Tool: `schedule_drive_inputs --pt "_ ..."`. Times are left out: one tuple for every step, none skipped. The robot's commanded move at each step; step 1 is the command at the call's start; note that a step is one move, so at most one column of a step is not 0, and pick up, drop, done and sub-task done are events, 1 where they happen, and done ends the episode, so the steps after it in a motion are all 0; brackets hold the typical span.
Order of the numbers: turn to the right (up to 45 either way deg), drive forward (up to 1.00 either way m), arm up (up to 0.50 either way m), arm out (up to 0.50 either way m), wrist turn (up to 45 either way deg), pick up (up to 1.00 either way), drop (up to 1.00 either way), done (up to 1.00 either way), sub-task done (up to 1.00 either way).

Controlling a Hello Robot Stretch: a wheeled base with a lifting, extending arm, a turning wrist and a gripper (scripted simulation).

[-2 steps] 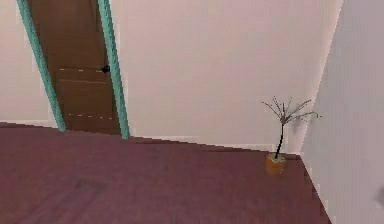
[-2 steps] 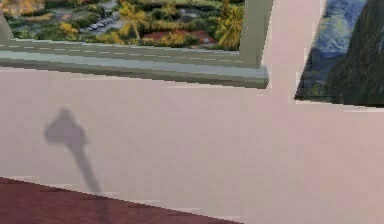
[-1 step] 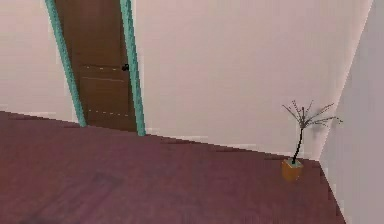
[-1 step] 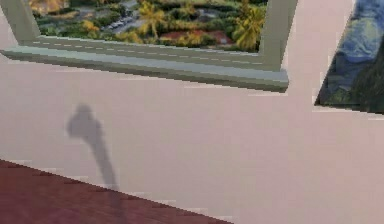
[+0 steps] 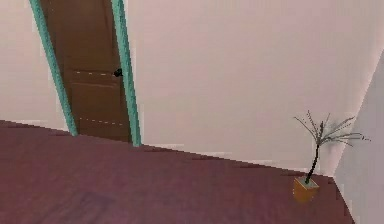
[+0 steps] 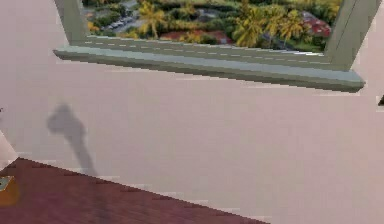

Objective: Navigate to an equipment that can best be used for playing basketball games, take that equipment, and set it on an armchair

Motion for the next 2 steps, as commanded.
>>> schedule_drive_inputs --pt "-36.0 0.0 0.0 0.0 0.0 0.0 0.0 0.0 0.0" --pt "0.0 0.45 0.0 0.0 0.0 0.0 0.0 0.0 0.0"
